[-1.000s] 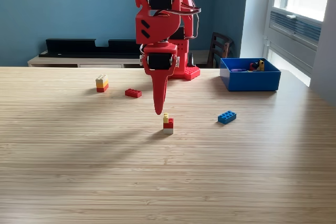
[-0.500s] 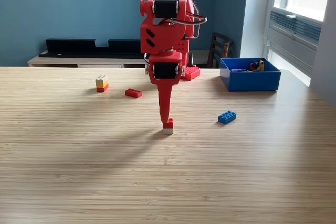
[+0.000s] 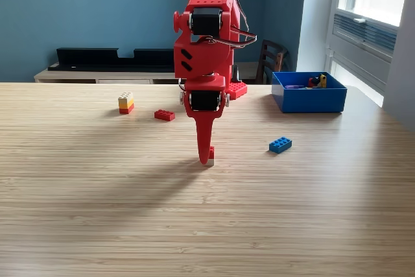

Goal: Grasp a lego block and put it in the bin.

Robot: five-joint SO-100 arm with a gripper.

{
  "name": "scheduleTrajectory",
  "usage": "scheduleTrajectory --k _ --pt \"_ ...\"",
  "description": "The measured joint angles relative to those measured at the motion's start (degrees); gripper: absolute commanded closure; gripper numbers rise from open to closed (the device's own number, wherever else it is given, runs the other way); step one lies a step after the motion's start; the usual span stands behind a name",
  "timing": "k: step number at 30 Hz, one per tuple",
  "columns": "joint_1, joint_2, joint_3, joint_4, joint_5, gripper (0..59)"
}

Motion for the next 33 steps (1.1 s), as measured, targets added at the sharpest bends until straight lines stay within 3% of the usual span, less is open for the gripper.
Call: scheduleTrajectory --k 12,19,33 --pt "0.00 -1.14 -0.26 0.00 1.49 50.1" --pt "0.00 -1.14 -0.26 0.00 3.52 58.5" --pt "0.00 -1.14 -7.03 3.08 10.11 58.6"
